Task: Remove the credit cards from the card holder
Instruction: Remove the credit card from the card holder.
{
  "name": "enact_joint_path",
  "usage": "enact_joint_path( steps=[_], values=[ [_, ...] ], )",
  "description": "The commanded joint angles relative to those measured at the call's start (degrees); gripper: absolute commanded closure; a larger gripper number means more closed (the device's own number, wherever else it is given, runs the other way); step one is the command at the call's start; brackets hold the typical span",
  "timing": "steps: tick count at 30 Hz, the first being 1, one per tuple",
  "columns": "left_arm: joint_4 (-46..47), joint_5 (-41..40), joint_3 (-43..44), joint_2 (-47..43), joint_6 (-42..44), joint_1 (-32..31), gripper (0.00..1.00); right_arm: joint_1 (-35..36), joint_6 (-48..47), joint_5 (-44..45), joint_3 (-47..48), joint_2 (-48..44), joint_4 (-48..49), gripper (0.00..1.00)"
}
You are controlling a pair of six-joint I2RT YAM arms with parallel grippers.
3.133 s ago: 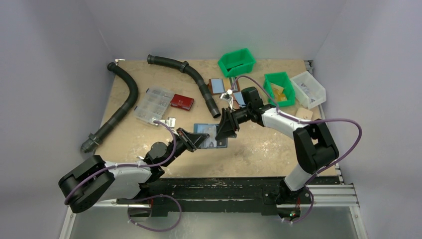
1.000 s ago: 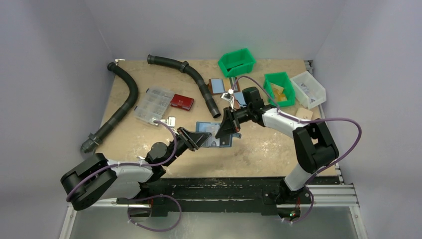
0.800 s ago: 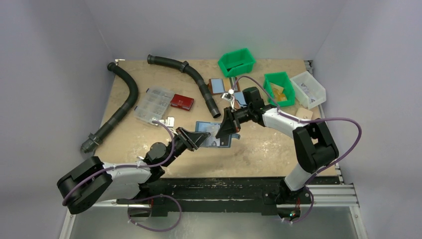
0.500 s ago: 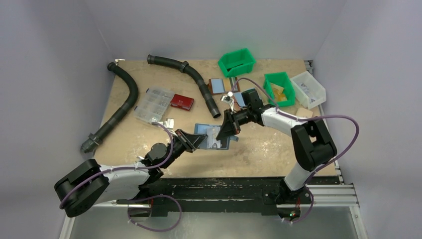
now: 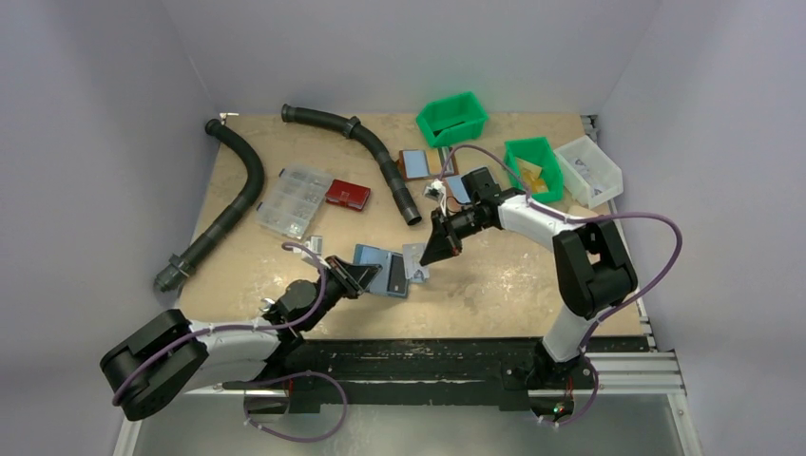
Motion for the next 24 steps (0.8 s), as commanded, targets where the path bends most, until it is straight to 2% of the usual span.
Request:
enact_joint_path(
  steps=[1,8,12,17,24],
  values=[
    [3.58,-0.05,-1.25,1.3,-1.27,1.73,1.0,-1.67,-5.3,1.84,2.62,-1.59,-3.66,1.0],
    [-1.65,0.7,-1.18,4.01,-1.69,4.63,1.0,-4.14,-9.01,3.51,3.26,-5.63,-6.25,1.0],
    [-11.39,-0.28,1.33,3.88,-0.68,5.66,1.0,-6.38,-11.17,4.42,4.1,-8.15,-8.17,1.0],
    [-26.06,-1.73,6.18,3.47,2.14,7.07,1.0,-12.39,-13.03,3.85,5.31,-11.72,-9.98,1.0],
    [-38.9,0.02,12.97,4.58,6.35,9.31,0.98,-19.36,-13.14,5.31,11.93,-13.29,-12.86,1.0]
  ],
)
